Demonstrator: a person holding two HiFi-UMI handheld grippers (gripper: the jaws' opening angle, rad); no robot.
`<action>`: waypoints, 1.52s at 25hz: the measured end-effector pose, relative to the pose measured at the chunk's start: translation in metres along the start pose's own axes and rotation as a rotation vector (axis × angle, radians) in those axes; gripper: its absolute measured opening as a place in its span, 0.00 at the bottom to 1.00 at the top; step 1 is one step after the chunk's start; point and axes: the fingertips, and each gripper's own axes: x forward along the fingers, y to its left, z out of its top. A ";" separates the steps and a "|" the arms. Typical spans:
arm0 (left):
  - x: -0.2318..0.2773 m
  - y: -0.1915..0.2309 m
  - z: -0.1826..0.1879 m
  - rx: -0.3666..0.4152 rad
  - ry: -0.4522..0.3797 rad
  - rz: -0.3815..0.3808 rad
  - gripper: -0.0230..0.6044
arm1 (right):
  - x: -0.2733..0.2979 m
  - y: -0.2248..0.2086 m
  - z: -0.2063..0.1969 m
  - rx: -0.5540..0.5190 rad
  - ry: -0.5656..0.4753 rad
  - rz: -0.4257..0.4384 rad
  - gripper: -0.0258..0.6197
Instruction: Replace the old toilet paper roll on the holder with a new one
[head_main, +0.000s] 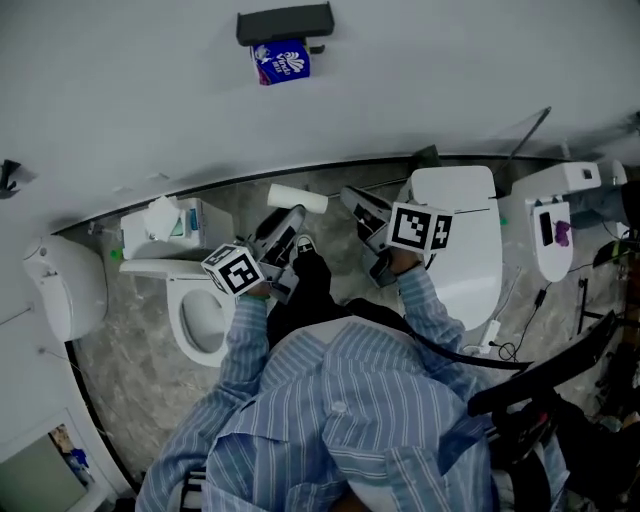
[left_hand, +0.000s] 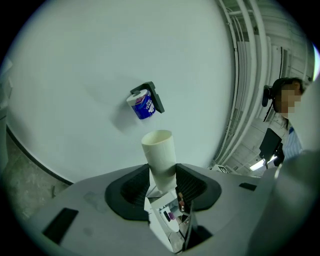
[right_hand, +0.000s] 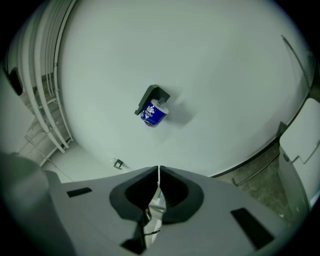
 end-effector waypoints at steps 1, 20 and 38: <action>-0.004 -0.007 -0.011 0.001 -0.003 0.007 0.30 | -0.009 -0.001 -0.009 -0.004 0.012 0.002 0.06; -0.123 -0.095 -0.133 0.013 -0.060 0.142 0.30 | -0.097 0.025 -0.149 0.017 0.148 0.111 0.06; -0.269 -0.097 -0.128 0.011 -0.038 0.101 0.30 | -0.080 0.114 -0.271 0.026 0.131 0.060 0.06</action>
